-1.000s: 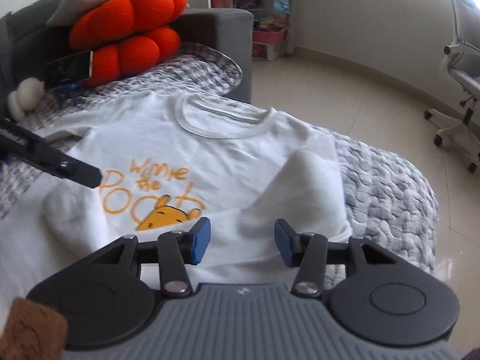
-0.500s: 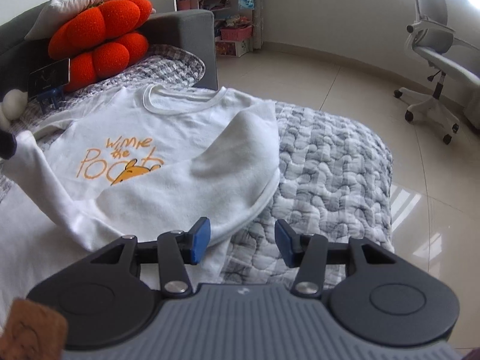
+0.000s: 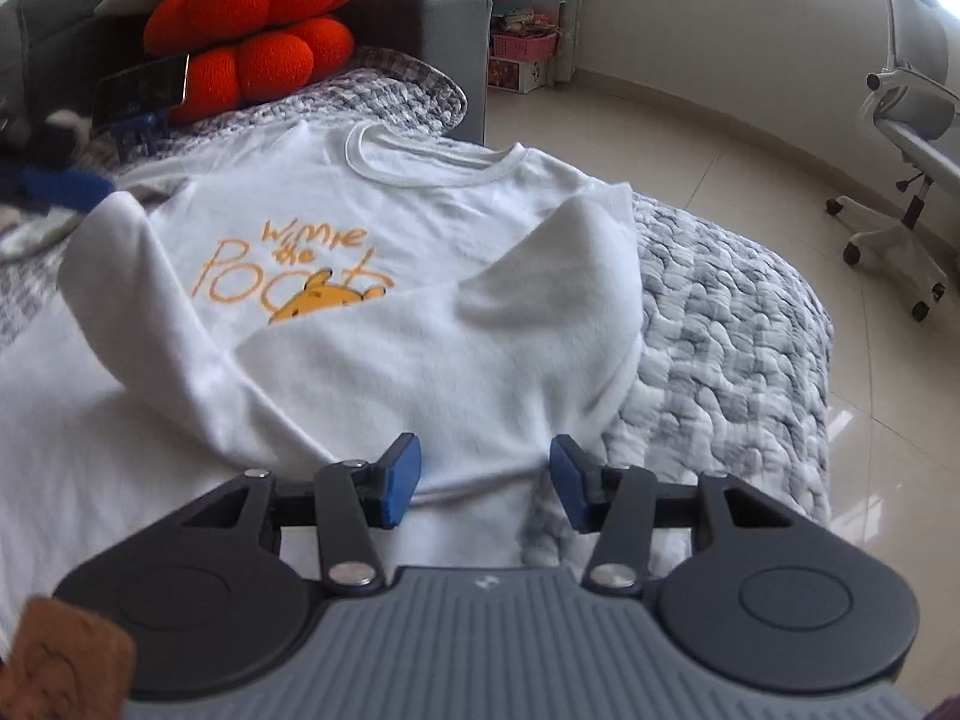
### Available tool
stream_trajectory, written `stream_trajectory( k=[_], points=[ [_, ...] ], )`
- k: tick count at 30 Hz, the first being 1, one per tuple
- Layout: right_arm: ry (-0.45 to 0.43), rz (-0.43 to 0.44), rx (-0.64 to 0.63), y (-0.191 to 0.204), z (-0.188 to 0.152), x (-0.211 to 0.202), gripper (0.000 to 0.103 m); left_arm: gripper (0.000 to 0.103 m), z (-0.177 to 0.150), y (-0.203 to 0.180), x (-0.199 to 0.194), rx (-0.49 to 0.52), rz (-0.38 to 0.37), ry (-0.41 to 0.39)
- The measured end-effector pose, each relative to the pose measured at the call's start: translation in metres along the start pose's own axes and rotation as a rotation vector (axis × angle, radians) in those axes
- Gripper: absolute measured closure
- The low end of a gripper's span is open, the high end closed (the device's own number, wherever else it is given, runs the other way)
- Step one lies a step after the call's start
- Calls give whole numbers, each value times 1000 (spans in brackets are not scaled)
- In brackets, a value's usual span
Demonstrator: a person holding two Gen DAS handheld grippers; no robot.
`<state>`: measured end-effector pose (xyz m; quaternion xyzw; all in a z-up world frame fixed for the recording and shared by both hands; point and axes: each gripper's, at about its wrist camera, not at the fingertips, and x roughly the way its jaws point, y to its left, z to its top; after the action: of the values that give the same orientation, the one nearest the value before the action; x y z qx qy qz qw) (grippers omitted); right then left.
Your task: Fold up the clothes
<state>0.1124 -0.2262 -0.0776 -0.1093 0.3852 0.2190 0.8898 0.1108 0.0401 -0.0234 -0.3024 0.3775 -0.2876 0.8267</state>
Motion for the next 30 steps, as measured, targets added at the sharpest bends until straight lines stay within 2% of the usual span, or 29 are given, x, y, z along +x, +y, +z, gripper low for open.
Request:
stream_trajectory(
  k=[1, 3, 5, 7, 10, 13, 17, 22, 25, 28, 30],
  points=[
    [3, 4, 10, -3, -4, -5, 51, 56, 2, 3, -3, -12, 7, -13],
    [6, -44, 9, -7, -7, -11, 52, 53, 3, 2, -2, -1, 34, -21],
    [-50, -40, 38, -10, -4, -21, 52, 47, -1, -5, 7, 48, 105, 15],
    [-131, 18, 79, -8, 5, -31, 52, 46, -6, -9, 23, 89, 189, 88],
    [-170, 164, 20, 16, 22, -31, 51, 47, -6, -1, 31, 40, 230, 116],
    [-114, 304, -64, 48, 36, -10, 51, 46, -1, 11, 21, -29, 230, 67],
    [12, 434, -109, 69, 37, 17, 51, 46, -4, 15, 23, -50, 252, 86],
    [22, 526, -173, 79, 16, -7, 49, 45, -5, 13, 17, -40, 248, 75],
    [40, 538, -239, 87, -7, -30, 51, 44, -6, 11, 15, -20, 243, 75],
    [93, 481, -295, 95, -33, -42, 51, 43, -9, 7, 18, 10, 251, 92],
    [97, 440, -336, 100, -43, -49, 51, 43, -10, 5, 19, 23, 249, 100]
  ],
)
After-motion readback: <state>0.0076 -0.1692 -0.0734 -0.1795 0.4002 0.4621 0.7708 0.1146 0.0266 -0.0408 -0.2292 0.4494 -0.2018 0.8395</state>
